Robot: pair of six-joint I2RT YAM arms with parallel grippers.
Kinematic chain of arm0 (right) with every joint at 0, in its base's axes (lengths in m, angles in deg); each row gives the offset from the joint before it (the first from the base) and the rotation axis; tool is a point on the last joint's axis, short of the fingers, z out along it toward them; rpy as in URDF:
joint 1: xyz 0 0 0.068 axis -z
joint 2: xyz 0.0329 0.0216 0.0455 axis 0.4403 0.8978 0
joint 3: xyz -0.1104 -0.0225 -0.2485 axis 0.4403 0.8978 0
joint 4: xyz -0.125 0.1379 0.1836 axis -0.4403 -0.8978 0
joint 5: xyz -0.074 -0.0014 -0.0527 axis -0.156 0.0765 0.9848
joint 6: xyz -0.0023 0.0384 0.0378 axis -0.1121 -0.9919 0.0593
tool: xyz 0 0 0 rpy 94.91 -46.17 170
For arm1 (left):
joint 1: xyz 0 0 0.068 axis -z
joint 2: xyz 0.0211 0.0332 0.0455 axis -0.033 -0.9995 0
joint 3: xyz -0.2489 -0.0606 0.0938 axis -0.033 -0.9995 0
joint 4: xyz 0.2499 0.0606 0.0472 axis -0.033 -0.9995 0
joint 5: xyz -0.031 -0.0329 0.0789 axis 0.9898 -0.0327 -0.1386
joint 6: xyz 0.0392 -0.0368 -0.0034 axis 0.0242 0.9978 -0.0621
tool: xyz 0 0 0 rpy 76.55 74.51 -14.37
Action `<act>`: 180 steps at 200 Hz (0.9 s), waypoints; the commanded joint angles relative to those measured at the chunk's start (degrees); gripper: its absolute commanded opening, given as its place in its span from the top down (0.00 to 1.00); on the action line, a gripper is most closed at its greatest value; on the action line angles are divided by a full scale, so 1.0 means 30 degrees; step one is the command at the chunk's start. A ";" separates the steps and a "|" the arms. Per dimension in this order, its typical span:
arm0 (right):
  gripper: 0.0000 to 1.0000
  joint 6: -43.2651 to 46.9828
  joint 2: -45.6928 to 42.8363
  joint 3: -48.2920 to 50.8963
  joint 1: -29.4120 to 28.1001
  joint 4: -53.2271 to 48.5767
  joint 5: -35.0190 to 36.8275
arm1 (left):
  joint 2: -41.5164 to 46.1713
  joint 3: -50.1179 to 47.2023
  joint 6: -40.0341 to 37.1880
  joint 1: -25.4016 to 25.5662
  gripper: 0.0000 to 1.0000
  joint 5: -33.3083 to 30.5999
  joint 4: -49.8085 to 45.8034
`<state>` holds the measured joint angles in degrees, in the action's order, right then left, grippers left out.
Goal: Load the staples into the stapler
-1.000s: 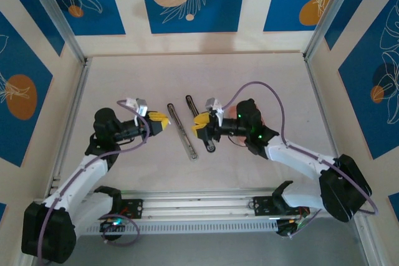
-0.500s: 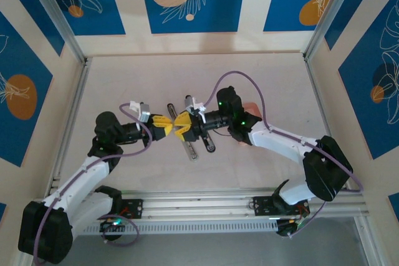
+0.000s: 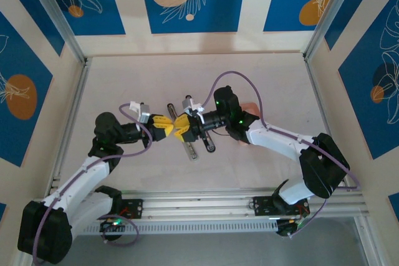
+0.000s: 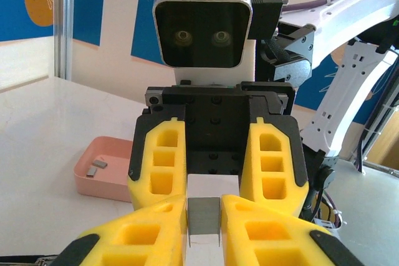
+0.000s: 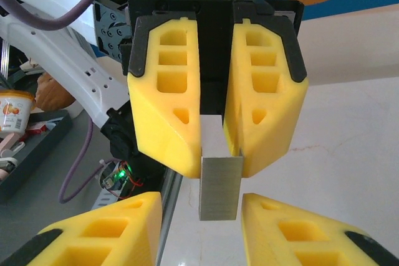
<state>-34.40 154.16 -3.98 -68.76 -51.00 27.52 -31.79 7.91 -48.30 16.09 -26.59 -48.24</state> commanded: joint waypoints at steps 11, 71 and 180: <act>0.65 -0.0510 0.0324 -0.0480 0.0097 0.0756 -0.0794 | 0.0051 -0.0106 0.0293 0.0287 0.80 0.0673 0.0983; 0.81 -0.0862 0.0211 -0.0249 0.0119 0.1140 -0.0669 | 0.0069 -0.0199 0.0092 0.0336 0.80 0.0578 0.0578; 0.88 -0.2861 -0.3820 0.2896 -0.0115 -0.4749 0.7168 | 0.1901 0.0229 -0.3527 0.0321 0.28 -0.8866 -0.8434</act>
<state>-38.99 146.84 2.80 -68.56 -55.02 37.47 -27.60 7.93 -55.32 16.68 -38.70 -63.30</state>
